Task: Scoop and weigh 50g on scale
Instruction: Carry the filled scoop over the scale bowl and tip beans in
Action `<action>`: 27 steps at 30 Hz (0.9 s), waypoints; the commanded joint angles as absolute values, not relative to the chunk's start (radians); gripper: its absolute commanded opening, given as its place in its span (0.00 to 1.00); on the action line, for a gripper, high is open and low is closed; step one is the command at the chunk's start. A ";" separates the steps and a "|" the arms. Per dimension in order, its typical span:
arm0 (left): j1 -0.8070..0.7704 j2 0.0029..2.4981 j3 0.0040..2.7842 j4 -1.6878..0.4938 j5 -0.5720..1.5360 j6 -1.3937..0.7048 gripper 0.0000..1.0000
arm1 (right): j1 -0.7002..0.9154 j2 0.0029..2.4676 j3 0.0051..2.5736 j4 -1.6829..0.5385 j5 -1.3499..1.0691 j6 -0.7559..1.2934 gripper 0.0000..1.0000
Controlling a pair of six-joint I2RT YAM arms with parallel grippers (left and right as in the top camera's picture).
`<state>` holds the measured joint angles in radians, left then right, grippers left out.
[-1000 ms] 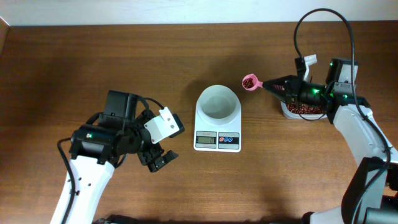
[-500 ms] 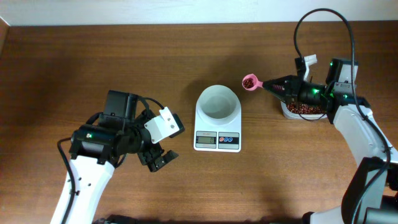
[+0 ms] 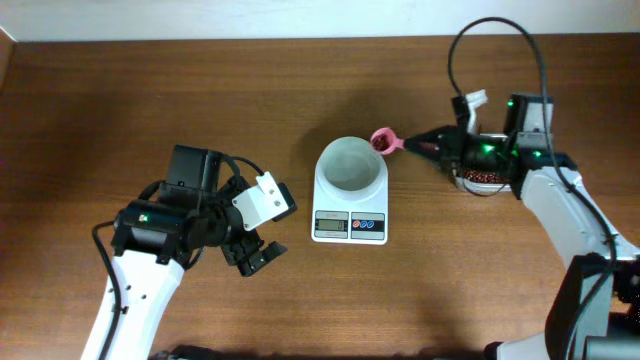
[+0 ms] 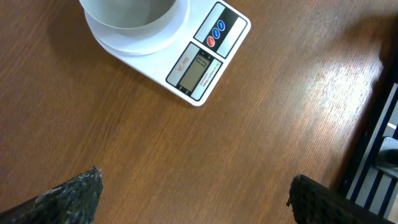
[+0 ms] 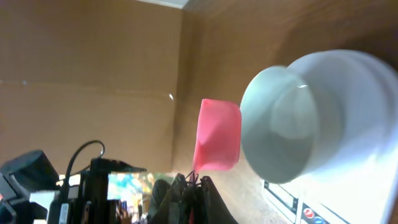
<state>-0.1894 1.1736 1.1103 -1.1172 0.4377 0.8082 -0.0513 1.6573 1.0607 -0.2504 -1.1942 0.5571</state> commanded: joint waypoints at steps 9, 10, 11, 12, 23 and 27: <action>-0.185 1.172 1.099 -1.115 0.449 0.825 0.99 | 0.068 1.662 1.073 -0.251 -0.989 0.253 0.04; -0.185 1.172 1.099 -1.115 0.449 0.825 0.99 | 0.079 1.662 1.073 -0.251 -0.933 0.208 0.04; -0.185 1.172 1.099 -1.115 0.449 0.825 0.99 | 0.089 1.662 1.073 -0.250 -0.891 0.181 0.04; -0.185 1.172 1.099 -1.115 0.449 0.825 0.99 | 0.099 1.662 1.072 -0.251 -0.852 0.159 0.04; -0.185 1.172 1.099 -1.115 0.449 0.825 0.99 | 0.191 1.662 1.070 -0.284 -0.730 -0.233 0.04; -0.185 1.172 1.099 -1.115 0.449 0.825 0.99 | 0.197 1.662 1.070 -0.294 -0.611 -0.232 0.04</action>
<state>-0.1890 1.1736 1.1103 -1.1168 0.4377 0.8082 0.1894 1.6573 1.0607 -0.2874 -0.6968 -0.2111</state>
